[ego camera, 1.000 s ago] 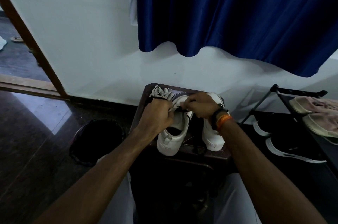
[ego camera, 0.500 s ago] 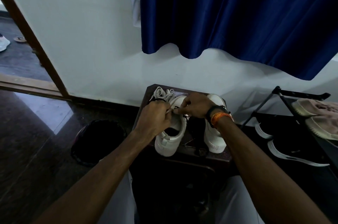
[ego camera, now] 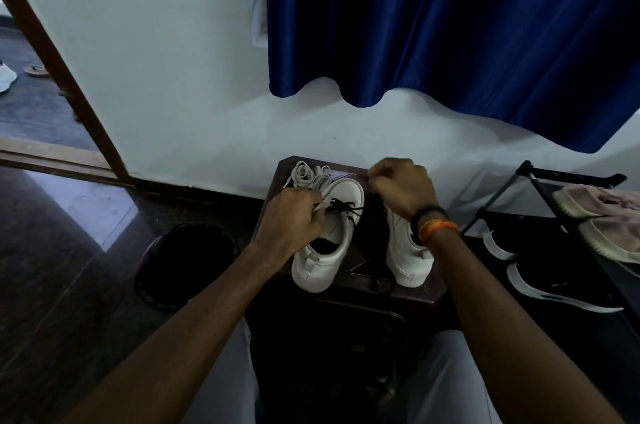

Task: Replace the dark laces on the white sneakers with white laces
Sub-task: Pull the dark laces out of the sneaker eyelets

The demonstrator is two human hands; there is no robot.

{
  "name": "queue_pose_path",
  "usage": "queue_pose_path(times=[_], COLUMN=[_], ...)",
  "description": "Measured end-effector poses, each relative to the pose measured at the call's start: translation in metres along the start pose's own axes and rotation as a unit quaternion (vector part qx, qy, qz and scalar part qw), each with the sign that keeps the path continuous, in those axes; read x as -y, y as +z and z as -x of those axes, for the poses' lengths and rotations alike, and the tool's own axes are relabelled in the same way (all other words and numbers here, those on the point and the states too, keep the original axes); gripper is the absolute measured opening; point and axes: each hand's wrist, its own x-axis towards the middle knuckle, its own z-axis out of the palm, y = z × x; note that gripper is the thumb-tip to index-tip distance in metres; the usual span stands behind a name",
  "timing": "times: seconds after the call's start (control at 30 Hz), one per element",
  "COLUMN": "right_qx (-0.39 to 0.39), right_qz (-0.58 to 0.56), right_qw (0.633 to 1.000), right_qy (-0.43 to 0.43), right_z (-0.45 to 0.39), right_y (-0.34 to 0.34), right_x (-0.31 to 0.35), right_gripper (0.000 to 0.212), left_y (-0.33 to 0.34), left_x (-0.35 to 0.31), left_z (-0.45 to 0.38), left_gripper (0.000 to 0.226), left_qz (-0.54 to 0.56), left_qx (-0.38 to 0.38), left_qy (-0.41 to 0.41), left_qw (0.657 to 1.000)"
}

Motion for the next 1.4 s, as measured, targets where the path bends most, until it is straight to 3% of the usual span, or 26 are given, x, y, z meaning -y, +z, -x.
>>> queue_pose_path(times=[0.1, 0.17, 0.27, 0.37, 0.5, 0.67, 0.73, 0.8, 0.9, 1.0, 1.1, 1.2, 1.4], right_qx=[0.088, 0.13, 0.086, 0.026, 0.0, -0.088, -0.078, -0.049, 0.026, 0.095, 0.044, -0.004, -0.052], right_qz=[0.034, 0.138, 0.278, 0.336, 0.268, 0.047, 0.055, 0.11, 0.067, 0.159, 0.273, 0.311, 0.141], right_qw=[0.988, 0.966, 0.931, 0.911, 0.94, 0.993, 0.995, 0.993, 0.993, 0.965, 0.941, 0.93, 0.98], right_qy=[-0.125, -0.176, -0.22, -0.239, -0.211, -0.064, -0.02, -0.021, -0.094, -0.186, -0.197, -0.196, -0.132], right_z=[0.006, 0.009, 0.015, 0.019, 0.018, 0.016, 0.015, 0.015, 0.018, 0.022, 0.023, 0.023, 0.023], right_y=[0.011, 0.025, 0.043, 0.045, 0.035, 0.013, 0.016, 0.021, 0.023, 0.034, 0.045, 0.05, 0.041], right_x=[0.019, 0.025, 0.027, 0.029, 0.022, 0.001, -0.007, -0.009, 0.005, 0.022, 0.028, 0.029, 0.009], right_gripper=[0.031, 0.03, 0.024, 0.022, 0.02, 0.012, 0.012, 0.019, 0.043, 0.038, 0.024, 0.02, 0.013], left_y=[-0.001, -0.001, -0.001, -0.001, 0.0, 0.004, 0.004, 0.005, 0.005, 0.005, 0.007, 0.01, 0.022], left_x=[0.0, -0.001, -0.002, -0.002, 0.003, 0.008, 0.007, 0.007, 0.01, 0.012, 0.014, 0.016, 0.009], left_z=[0.0, -0.001, -0.001, -0.001, 0.0, 0.0, 0.0, 0.001, 0.001, 0.0, 0.0, 0.001, 0.012], left_gripper=[0.025, 0.024, 0.027, 0.025, 0.027, 0.018, 0.021, 0.028, 0.044, 0.046, 0.046, 0.037, 0.022], left_qz=[-0.002, 0.005, 0.012, 0.009, 0.002, 0.018, 0.029, 0.046, 0.083, 0.128, 0.152, 0.17, 0.203], left_qx=[0.011, 0.019, 0.025, 0.023, 0.015, 0.01, 0.008, 0.005, -0.005, -0.005, -0.004, -0.013, -0.07], left_qy=[-0.012, -0.018, -0.023, -0.017, -0.011, -0.005, -0.01, -0.023, -0.044, -0.061, -0.069, -0.087, -0.106], left_qw=[1.0, 1.0, 0.999, 1.0, 1.0, 1.0, 0.999, 0.999, 0.996, 0.99, 0.986, 0.982, 0.971])
